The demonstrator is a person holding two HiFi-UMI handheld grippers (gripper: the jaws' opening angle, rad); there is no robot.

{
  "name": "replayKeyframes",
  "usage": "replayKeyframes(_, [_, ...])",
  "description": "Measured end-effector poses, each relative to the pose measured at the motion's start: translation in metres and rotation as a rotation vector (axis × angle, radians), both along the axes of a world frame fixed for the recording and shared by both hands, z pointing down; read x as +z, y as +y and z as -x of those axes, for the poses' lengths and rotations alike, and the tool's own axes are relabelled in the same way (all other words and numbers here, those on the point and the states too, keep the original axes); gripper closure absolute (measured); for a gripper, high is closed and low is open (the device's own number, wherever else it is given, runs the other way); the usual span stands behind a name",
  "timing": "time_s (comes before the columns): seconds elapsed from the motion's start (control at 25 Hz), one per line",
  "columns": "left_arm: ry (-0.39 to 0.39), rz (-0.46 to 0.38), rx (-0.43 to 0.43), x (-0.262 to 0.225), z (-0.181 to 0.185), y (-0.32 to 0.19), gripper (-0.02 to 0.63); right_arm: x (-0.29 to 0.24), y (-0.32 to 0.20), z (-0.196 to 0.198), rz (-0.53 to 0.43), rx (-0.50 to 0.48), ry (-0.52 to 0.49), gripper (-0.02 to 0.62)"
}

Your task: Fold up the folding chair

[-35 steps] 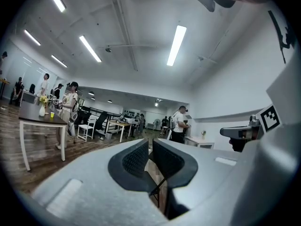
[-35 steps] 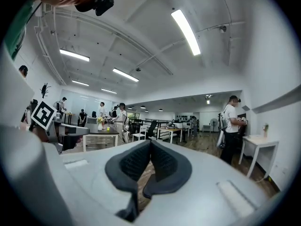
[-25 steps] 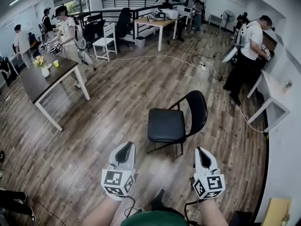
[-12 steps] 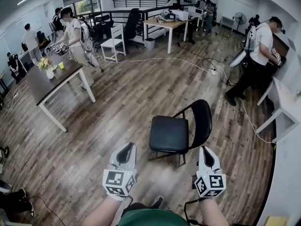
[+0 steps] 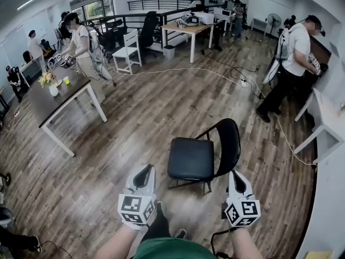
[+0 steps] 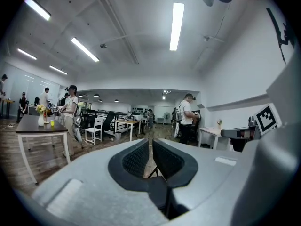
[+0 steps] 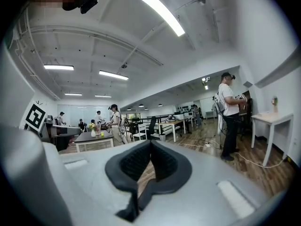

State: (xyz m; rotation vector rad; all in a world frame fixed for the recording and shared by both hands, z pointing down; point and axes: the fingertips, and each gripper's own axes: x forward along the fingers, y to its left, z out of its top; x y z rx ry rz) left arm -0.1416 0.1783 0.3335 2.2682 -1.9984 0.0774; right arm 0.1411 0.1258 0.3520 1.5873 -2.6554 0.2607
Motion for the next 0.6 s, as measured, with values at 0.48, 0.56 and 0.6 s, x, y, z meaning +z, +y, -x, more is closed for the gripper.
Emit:
replayKeyframes(0.48, [-0.006, 0.018, 0.133, 0.042, 0.004, -0.116, 0.588, 0.026, -0.083, -0.002, 0.040, 0.092, 0.071, 0.592])
replayKeyframes(0.56, [0.000, 0.031, 0.159, 0.050, 0.009, -0.143, 0.588, 0.033, -0.102, 0.004, 0.061, 0.105, 0.088, 0.592])
replayKeyframes(0.6, [0.004, 0.039, 0.170, 0.053, 0.013, -0.156, 0.588, 0.035, -0.111, 0.007, 0.069, 0.111, 0.098, 0.592])
